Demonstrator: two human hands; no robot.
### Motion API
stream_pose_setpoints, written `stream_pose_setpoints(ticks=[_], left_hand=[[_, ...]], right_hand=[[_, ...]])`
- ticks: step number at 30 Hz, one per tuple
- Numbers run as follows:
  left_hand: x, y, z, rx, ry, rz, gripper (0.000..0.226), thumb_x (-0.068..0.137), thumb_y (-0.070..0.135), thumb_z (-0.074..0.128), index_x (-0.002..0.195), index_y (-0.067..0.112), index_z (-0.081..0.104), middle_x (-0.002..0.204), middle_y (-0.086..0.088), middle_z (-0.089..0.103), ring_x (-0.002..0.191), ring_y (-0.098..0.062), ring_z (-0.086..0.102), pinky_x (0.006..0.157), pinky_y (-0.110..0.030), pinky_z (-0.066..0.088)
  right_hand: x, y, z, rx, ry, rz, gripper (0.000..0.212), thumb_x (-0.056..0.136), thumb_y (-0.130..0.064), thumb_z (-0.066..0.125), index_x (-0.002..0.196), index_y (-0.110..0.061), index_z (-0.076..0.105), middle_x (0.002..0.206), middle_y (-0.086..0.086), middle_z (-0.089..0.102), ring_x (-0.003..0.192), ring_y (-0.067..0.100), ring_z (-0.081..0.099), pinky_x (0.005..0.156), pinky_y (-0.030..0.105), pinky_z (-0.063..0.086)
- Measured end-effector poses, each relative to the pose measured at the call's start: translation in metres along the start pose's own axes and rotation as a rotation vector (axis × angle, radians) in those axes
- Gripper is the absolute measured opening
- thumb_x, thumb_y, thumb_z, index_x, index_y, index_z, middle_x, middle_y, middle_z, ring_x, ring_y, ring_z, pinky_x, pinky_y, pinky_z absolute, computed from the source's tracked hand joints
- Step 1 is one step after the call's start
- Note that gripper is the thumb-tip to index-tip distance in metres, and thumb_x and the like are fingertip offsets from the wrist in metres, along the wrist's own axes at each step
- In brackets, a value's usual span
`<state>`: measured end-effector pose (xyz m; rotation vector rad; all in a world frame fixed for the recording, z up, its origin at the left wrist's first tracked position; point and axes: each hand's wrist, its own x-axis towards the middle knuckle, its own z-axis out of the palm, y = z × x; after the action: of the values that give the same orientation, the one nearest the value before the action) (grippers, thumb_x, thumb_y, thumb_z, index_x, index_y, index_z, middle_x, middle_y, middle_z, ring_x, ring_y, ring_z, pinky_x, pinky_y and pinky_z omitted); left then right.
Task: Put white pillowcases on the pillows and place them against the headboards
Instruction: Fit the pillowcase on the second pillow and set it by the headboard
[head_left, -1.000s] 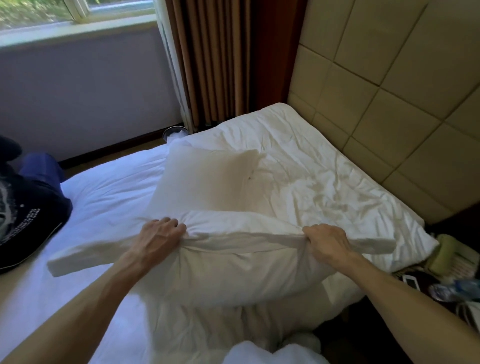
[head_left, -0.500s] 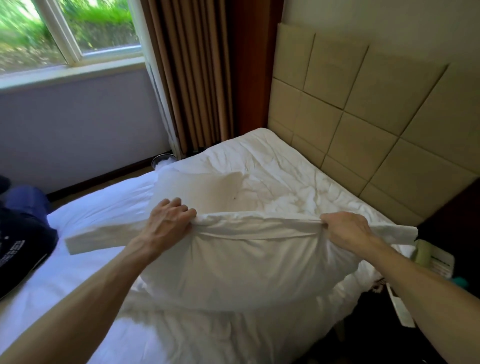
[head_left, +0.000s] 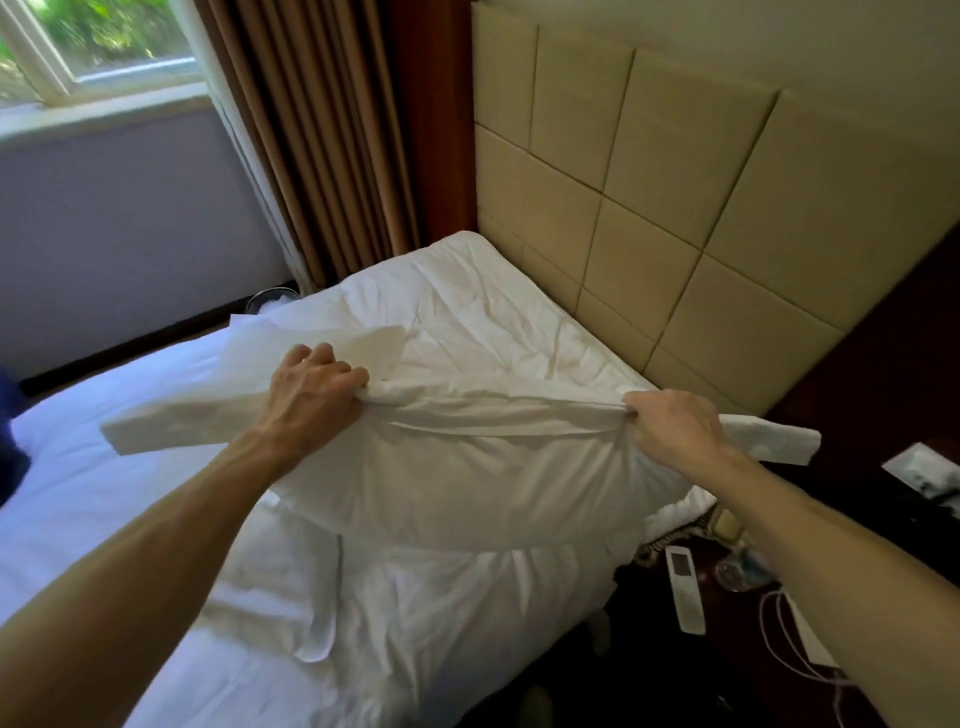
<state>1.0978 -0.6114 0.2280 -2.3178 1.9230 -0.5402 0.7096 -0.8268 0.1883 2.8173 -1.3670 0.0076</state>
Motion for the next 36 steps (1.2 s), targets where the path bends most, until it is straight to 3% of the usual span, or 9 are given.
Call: stream_pose_setpoints(ticks=[5, 11, 18, 23, 28, 32, 36], left_hand=[[-0.002, 0.047, 0.009, -0.035, -0.090, 0.018, 0.011, 0.074, 0.028, 0.071, 0.082, 0.022, 0.066, 0.078, 0.003, 0.071, 0.084, -0.027, 0.055, 0.076, -0.038, 0.038], [0.000, 0.080, 0.027, -0.039, -0.244, 0.049, 0.012, 0.074, 0.032, 0.072, 0.082, 0.025, 0.065, 0.078, 0.007, 0.071, 0.081, -0.022, 0.057, 0.076, -0.035, 0.038], [0.015, 0.071, 0.031, -0.024, -0.212, 0.063, 0.012, 0.077, 0.033, 0.071, 0.084, 0.026, 0.066, 0.079, 0.007, 0.070, 0.083, -0.021, 0.056, 0.077, -0.036, 0.040], [0.063, 0.058, 0.027, -0.057, -0.139, 0.106, 0.011, 0.072, 0.030, 0.072, 0.082, 0.027, 0.066, 0.075, 0.009, 0.069, 0.081, -0.020, 0.056, 0.077, -0.034, 0.038], [0.130, 0.056, 0.046, -0.105, -0.139, 0.228, 0.013, 0.068, 0.026, 0.070, 0.080, 0.028, 0.067, 0.071, 0.008, 0.067, 0.081, -0.018, 0.057, 0.075, -0.033, 0.035], [0.198, 0.060, 0.084, -0.166, -0.141, 0.315, 0.011, 0.071, 0.022, 0.066, 0.080, 0.029, 0.066, 0.071, 0.008, 0.067, 0.081, -0.017, 0.057, 0.073, -0.032, 0.036], [0.268, 0.060, 0.137, -0.202, -0.166, 0.452, 0.015, 0.075, 0.023, 0.064, 0.087, 0.030, 0.068, 0.077, 0.008, 0.069, 0.084, -0.017, 0.058, 0.074, -0.030, 0.037]], right_hand=[[-0.009, 0.031, 0.022, 0.031, 0.025, 0.037, 0.019, 0.082, -0.017, 0.050, 0.089, -0.029, 0.062, 0.085, -0.002, 0.066, 0.083, 0.026, 0.063, 0.061, 0.034, 0.045], [-0.028, 0.050, 0.069, 0.030, -0.025, 0.116, 0.020, 0.085, -0.017, 0.053, 0.088, -0.027, 0.070, 0.082, -0.003, 0.067, 0.076, 0.024, 0.063, 0.058, 0.032, 0.043], [-0.012, 0.051, 0.062, -0.008, -0.039, 0.126, 0.018, 0.083, -0.016, 0.053, 0.079, -0.025, 0.068, 0.078, -0.003, 0.066, 0.074, 0.023, 0.061, 0.057, 0.030, 0.034], [0.009, 0.062, 0.045, 0.041, -0.052, 0.212, 0.020, 0.081, -0.019, 0.050, 0.073, -0.027, 0.066, 0.077, -0.003, 0.067, 0.070, 0.022, 0.061, 0.055, 0.029, 0.042], [0.019, 0.078, 0.045, 0.002, -0.086, 0.337, 0.022, 0.088, -0.023, 0.047, 0.074, -0.027, 0.063, 0.069, -0.006, 0.060, 0.060, 0.019, 0.051, 0.046, 0.026, 0.025], [0.037, 0.084, 0.051, -0.027, -0.132, 0.460, 0.023, 0.092, -0.022, 0.047, 0.074, -0.023, 0.062, 0.068, -0.005, 0.057, 0.061, 0.020, 0.053, 0.054, 0.028, 0.036], [0.067, 0.089, 0.065, -0.040, -0.204, 0.532, 0.023, 0.090, -0.020, 0.048, 0.073, -0.023, 0.062, 0.072, -0.003, 0.061, 0.064, 0.022, 0.056, 0.056, 0.030, 0.036]])
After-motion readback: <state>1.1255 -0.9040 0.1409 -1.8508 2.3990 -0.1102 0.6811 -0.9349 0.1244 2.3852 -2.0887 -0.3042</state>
